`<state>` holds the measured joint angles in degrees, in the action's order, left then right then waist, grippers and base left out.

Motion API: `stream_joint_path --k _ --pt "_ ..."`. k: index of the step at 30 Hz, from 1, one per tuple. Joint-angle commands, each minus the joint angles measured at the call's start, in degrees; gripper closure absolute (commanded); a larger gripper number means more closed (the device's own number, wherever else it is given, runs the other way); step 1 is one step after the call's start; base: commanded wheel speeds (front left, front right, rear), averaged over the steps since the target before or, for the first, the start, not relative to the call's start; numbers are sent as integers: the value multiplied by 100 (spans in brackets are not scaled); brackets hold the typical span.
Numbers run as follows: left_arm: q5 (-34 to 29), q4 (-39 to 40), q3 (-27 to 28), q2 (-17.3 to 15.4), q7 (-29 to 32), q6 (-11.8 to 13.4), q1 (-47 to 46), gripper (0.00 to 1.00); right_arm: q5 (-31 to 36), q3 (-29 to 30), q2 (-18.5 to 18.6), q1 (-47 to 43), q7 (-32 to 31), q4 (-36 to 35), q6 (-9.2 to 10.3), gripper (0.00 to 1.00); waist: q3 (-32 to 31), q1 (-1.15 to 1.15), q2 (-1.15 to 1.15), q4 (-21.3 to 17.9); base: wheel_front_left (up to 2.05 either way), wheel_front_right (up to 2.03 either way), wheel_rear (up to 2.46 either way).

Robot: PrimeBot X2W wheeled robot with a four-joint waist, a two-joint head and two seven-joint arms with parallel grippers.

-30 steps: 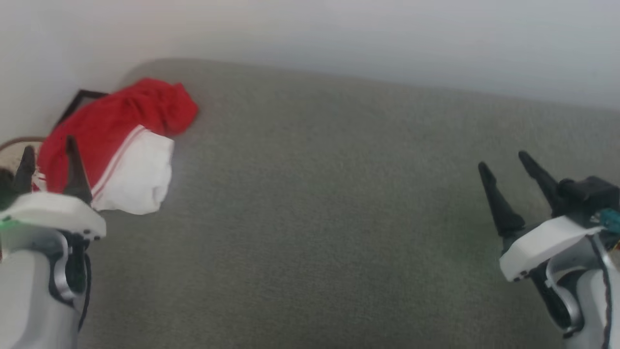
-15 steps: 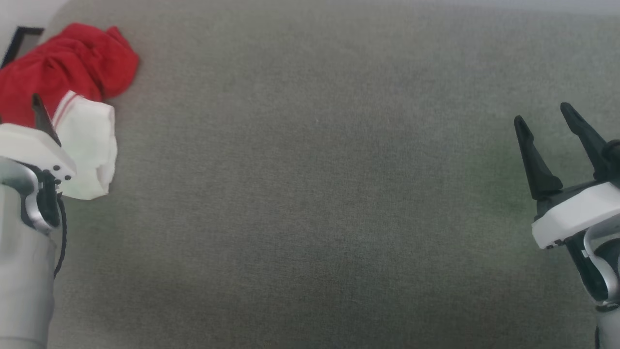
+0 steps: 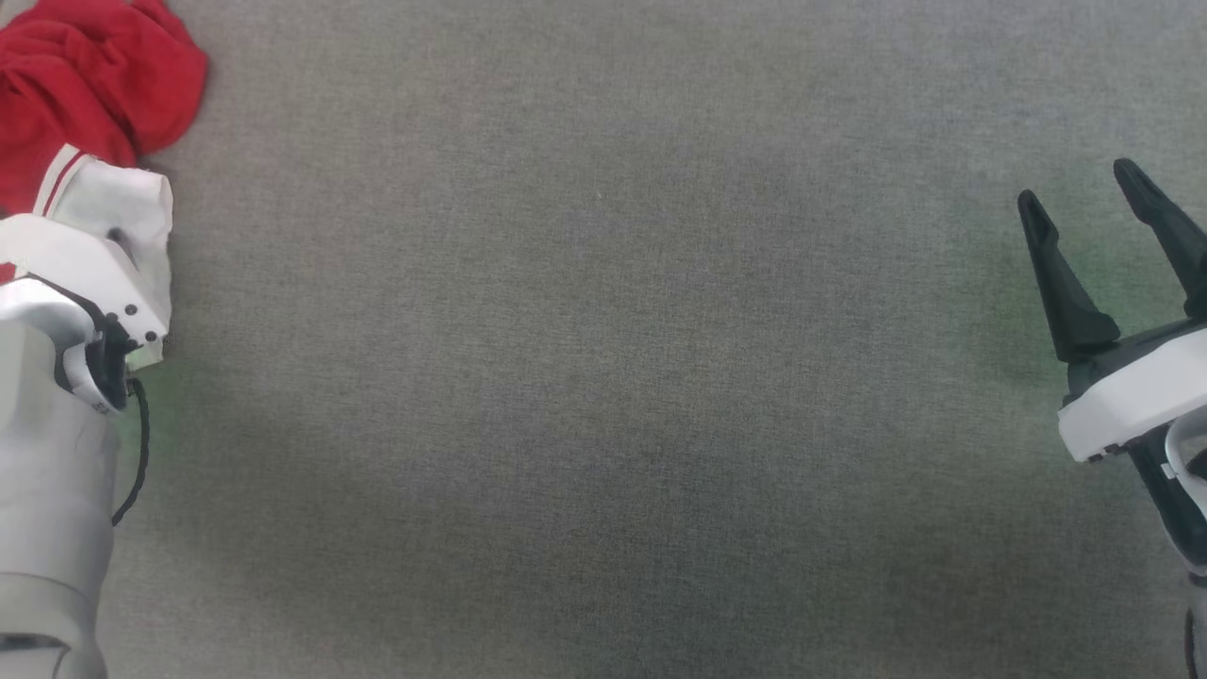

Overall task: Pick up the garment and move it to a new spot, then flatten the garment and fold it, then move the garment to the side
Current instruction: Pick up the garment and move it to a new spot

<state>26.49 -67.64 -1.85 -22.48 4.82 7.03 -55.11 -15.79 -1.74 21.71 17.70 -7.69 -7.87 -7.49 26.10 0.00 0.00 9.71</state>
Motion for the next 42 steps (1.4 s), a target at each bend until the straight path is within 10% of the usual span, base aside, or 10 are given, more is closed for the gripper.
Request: stream_joint_path --k 1,6,9,29,42 --pt "-1 -73 -17 8 61 -35 -95 6 -21 3 20 57 -45 -54 0 0 39 0 0 -9 0 0 0" --pt "67 -349 -37 53 233 -81 -213 27 -15 37 55 64 -96 -121 0 0 121 0 0 -16 0 0 0" --pt "104 -412 -24 70 144 -109 -239 100 -24 72 78 82 -120 -146 0 0 139 0 0 -10 0 0 0" --pt "-431 259 -547 -533 -1291 -351 -1077 100 68 227 -318 -228 253 230 0 0 -759 0 0 212 0 0 0" --pt "-843 1646 -1028 -940 -914 -362 -1562 100 115 316 -620 -341 551 456 0 0 -1423 0 0 200 0 0 0"
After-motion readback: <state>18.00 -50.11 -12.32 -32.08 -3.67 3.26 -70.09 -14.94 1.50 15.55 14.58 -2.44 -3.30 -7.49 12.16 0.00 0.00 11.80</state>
